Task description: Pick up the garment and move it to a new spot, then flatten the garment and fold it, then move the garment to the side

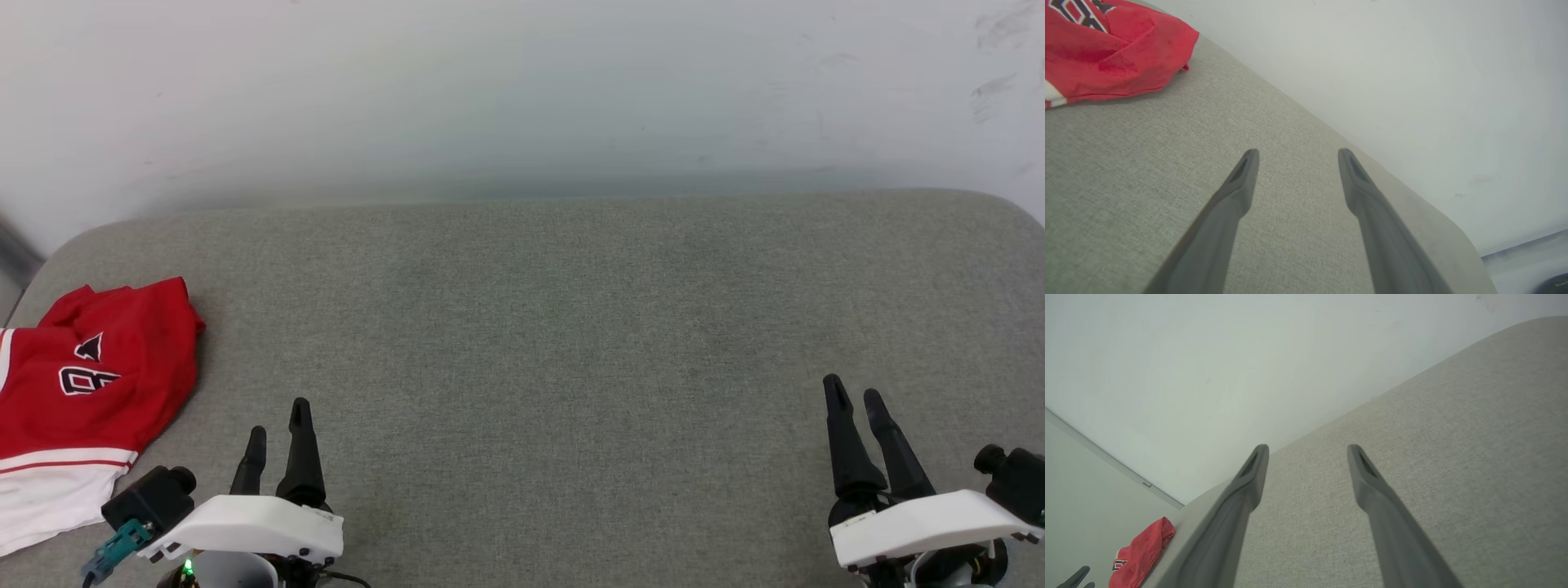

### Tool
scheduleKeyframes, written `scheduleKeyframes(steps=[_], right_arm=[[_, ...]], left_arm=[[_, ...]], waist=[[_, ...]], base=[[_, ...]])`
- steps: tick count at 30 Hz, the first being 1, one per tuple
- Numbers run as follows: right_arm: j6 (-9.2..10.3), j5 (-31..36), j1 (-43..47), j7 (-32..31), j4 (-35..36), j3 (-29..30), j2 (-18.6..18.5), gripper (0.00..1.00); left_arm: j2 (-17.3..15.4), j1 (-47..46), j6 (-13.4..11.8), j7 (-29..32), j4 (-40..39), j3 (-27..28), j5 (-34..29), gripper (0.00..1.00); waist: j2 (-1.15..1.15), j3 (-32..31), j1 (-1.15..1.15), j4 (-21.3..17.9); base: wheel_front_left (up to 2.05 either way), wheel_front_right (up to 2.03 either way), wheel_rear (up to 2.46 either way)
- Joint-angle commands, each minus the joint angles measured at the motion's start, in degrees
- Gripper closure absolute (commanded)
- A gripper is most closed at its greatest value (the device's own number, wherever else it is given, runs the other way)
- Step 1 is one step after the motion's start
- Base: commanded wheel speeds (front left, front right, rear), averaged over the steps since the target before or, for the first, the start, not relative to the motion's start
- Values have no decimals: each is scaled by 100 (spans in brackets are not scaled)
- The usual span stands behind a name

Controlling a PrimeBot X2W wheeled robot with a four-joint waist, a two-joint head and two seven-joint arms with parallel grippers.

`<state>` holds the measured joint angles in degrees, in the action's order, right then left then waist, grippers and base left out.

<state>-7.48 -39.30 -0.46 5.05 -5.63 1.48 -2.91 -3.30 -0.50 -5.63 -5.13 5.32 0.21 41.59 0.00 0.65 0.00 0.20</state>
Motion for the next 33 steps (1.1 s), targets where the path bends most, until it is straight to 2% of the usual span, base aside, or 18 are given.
scheduleKeyframes(steps=[1,10,33], right_arm=[[-2,215,15,71,95,-14,0,0],[-2,1005,103,254,96,-100,1,0],[-1,2222,267,581,201,-158,3,0]], left_arm=[[-63,-34,-41,-60,-110,-41,-189,0],[-111,56,-104,-247,-225,-237,-893,0],[-69,200,-54,-579,-350,-395,-2192,0]], waist=[[0,1,0,3],[0,8,0,25],[0,-11,0,35]], base=[[0,0,0],[0,0,0],[0,0,0]])
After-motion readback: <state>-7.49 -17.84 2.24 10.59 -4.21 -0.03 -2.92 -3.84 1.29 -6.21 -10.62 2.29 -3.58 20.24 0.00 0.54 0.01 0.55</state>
